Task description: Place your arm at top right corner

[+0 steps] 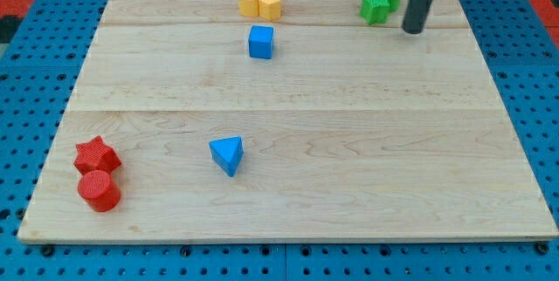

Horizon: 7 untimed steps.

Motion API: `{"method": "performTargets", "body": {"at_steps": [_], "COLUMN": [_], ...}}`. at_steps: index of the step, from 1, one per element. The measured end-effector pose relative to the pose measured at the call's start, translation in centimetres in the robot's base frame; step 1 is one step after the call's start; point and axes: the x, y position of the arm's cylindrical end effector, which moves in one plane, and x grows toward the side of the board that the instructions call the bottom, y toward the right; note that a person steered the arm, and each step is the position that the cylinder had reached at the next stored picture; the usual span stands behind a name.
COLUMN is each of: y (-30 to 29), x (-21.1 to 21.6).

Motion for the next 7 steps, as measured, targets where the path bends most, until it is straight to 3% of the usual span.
{"method": "performTargets", "body": {"at_steps": [1,2,3,7], "y": [8.3,11.8,11.5,-5.4], "x": [-3.8,-9.1,-9.2,-9.2]}}
